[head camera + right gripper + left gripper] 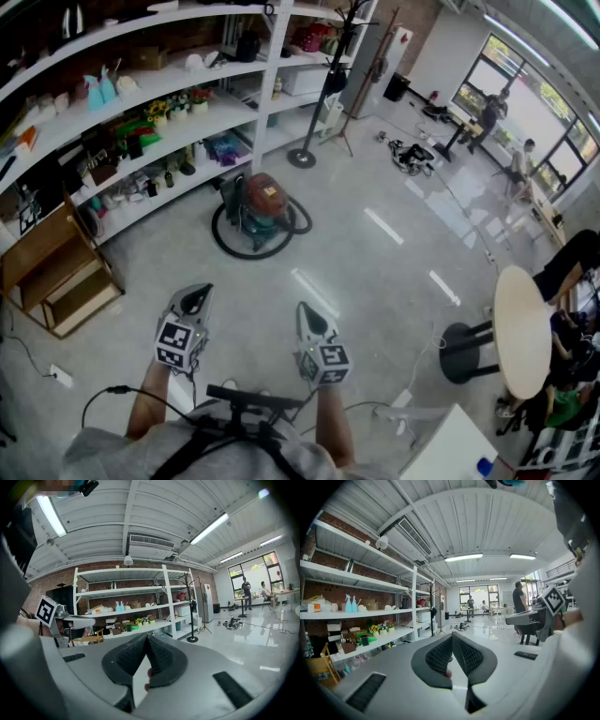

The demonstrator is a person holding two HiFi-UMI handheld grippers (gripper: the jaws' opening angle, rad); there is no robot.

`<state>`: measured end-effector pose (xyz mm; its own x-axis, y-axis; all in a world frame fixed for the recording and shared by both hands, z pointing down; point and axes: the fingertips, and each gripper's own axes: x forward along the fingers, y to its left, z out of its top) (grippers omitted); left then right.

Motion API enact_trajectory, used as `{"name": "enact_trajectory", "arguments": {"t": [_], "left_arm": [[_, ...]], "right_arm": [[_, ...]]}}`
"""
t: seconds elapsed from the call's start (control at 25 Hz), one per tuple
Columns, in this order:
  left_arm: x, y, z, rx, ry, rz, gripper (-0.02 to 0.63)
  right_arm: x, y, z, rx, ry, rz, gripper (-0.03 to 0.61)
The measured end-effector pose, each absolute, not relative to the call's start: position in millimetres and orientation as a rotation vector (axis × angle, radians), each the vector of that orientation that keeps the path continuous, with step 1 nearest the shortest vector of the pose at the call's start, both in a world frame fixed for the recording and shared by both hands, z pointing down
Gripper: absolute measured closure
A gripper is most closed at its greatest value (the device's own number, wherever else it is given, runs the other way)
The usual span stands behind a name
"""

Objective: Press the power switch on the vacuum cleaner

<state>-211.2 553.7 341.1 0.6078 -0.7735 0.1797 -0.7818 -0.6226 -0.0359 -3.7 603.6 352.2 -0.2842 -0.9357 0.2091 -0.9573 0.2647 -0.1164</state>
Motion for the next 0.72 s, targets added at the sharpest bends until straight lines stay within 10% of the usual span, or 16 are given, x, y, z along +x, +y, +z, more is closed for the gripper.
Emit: {"name": "enact_trajectory", "arguments": {"t": [0.72], "left_arm": [[-234, 534, 348, 2.819, -1.283, 0.335, 0.606]], "right_arm": [[-30, 584, 358, 1.817, -2.393, 0.363, 0.566]]}}
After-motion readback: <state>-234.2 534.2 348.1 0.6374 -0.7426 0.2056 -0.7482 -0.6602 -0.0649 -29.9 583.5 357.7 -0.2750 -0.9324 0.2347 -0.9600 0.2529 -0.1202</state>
